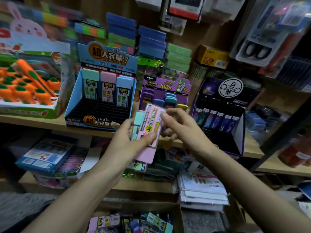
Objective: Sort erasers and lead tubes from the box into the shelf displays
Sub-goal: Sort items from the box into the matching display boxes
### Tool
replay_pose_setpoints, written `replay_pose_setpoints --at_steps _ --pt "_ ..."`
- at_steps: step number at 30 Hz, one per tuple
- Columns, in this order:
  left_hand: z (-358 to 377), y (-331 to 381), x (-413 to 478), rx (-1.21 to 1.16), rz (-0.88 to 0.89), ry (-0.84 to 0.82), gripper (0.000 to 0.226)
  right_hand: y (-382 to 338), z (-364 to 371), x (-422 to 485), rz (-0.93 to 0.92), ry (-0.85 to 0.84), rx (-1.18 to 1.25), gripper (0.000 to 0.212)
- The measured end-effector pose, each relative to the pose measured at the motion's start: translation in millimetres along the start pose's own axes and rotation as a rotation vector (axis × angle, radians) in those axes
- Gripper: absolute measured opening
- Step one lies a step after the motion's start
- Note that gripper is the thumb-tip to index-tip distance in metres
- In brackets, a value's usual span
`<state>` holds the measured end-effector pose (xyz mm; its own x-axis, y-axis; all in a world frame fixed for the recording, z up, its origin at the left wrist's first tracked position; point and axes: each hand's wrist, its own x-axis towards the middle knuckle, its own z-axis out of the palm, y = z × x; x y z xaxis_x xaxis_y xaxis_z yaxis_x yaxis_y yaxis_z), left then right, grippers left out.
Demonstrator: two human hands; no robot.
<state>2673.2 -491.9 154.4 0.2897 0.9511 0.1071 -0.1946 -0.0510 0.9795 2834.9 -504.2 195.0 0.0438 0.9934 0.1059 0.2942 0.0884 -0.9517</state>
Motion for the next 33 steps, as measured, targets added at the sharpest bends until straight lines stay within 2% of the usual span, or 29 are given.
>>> replay_pose_setpoints --at_steps 2,5,7,10,13,16,19,24,28,33 --pt "4 -2 -1 0.020 -0.017 -0.066 0.050 -2 1 -11 0.115 -0.051 0.166 0.020" --pt "9 -5 -3 0.038 -0.040 -0.082 0.058 -2 -5 -17 0.135 -0.055 0.220 0.012" --pt "11 -5 -5 0.000 -0.051 -0.067 0.061 0 -12 -17 0.167 0.026 0.316 0.007" --pt "11 -2 -5 -0.091 -0.081 -0.029 0.055 2 -20 -17 0.182 0.189 0.505 0.004" --pt "8 -1 -1 -0.167 -0.080 0.060 0.046 10 -21 -21 0.208 0.175 0.638 0.007" --pt "4 -3 4 -0.207 -0.060 0.191 0.034 21 -13 -29 0.233 0.105 0.529 0.014" --pt "0 -3 7 -0.240 -0.058 0.281 0.034 33 -4 -35 0.223 0.057 0.424 0.004" --pt "2 -1 6 -0.246 -0.054 0.242 0.026 43 11 -47 0.216 -0.056 0.316 0.005" --pt "-7 6 3 -0.158 0.011 0.197 0.029 25 13 -45 0.147 -0.261 0.055 0.018" --pt "-34 17 2 -0.001 0.062 0.107 0.053 -13 25 -7 -0.029 -0.141 0.010 0.011"
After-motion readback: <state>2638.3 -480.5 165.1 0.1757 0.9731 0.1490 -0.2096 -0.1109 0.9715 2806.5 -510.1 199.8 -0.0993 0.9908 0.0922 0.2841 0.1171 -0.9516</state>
